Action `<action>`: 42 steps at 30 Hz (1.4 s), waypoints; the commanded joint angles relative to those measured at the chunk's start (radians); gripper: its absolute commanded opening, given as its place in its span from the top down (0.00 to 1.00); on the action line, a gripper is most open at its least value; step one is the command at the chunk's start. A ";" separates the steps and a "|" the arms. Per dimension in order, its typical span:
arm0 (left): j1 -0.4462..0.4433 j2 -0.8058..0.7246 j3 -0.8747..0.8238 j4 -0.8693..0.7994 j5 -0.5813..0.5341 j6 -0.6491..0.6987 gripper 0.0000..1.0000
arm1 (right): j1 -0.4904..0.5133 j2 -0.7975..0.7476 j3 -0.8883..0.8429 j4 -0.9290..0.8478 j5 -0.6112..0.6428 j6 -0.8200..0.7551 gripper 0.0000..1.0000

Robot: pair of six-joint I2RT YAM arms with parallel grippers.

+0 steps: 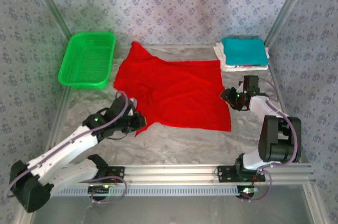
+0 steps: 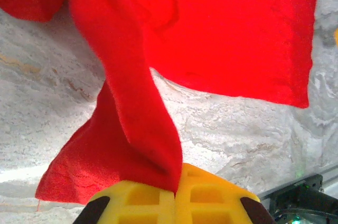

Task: Fold and stack the t-shirts

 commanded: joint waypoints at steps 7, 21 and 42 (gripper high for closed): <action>-0.023 -0.559 -0.376 -0.020 -0.196 -0.427 0.96 | 0.014 -0.006 0.020 -0.044 -0.013 -0.009 0.57; -0.046 -0.264 -0.026 -0.419 -0.396 -0.232 0.34 | 0.004 -0.016 0.004 -0.035 -0.004 -0.009 0.56; -0.250 0.457 0.129 -0.377 -0.347 -0.156 0.63 | -0.017 0.031 -0.054 0.037 -0.047 -0.006 0.55</action>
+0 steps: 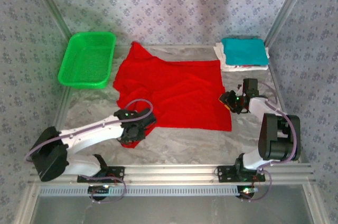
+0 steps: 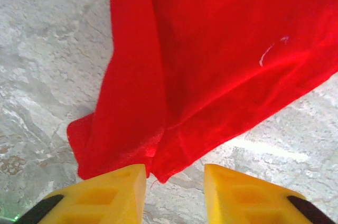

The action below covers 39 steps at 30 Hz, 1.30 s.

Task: Fold and stack the t-shirts

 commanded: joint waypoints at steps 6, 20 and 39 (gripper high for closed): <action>-0.020 0.082 -0.037 0.003 -0.043 -0.001 0.60 | -0.013 0.026 -0.016 0.030 -0.042 0.001 0.55; 0.041 0.081 -0.154 0.090 -0.015 0.016 0.63 | -0.041 0.011 -0.031 0.025 -0.049 -0.008 0.55; 0.077 -0.077 -0.149 -0.020 -0.053 0.015 1.00 | -0.047 0.018 -0.027 0.020 -0.051 -0.009 0.55</action>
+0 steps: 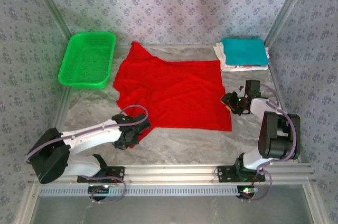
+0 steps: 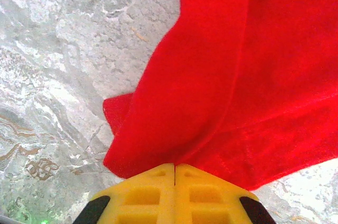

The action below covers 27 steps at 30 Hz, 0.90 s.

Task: Fold and stack the t-shirts

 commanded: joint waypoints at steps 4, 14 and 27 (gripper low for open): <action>0.035 -0.098 0.034 -0.105 -0.057 0.015 1.00 | -0.006 -0.026 0.000 -0.087 0.001 -0.031 0.55; 0.222 -0.424 -0.041 -0.037 0.017 0.051 1.00 | -0.010 -0.306 -0.049 -0.507 0.139 -0.087 0.40; 0.337 -0.480 -0.123 0.070 0.123 0.107 1.00 | -0.081 -0.195 -0.123 -0.419 0.001 -0.080 0.41</action>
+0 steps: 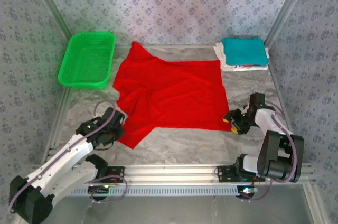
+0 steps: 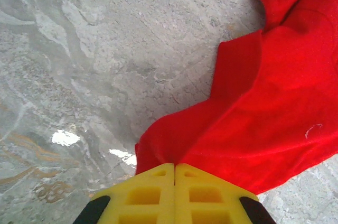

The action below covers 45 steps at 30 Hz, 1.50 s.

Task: Fold and stack the t-shirts

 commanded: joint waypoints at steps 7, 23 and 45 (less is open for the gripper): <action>0.022 -0.043 -0.024 0.020 0.032 0.026 1.00 | -0.016 -0.063 -0.033 -0.087 0.060 0.013 0.41; 0.034 -0.026 -0.051 0.068 0.051 0.032 1.00 | 0.029 -0.005 -0.065 0.131 -0.007 0.091 0.51; 0.036 -0.085 -0.067 0.073 0.031 0.011 1.00 | 0.035 0.020 -0.052 0.220 0.029 0.144 0.88</action>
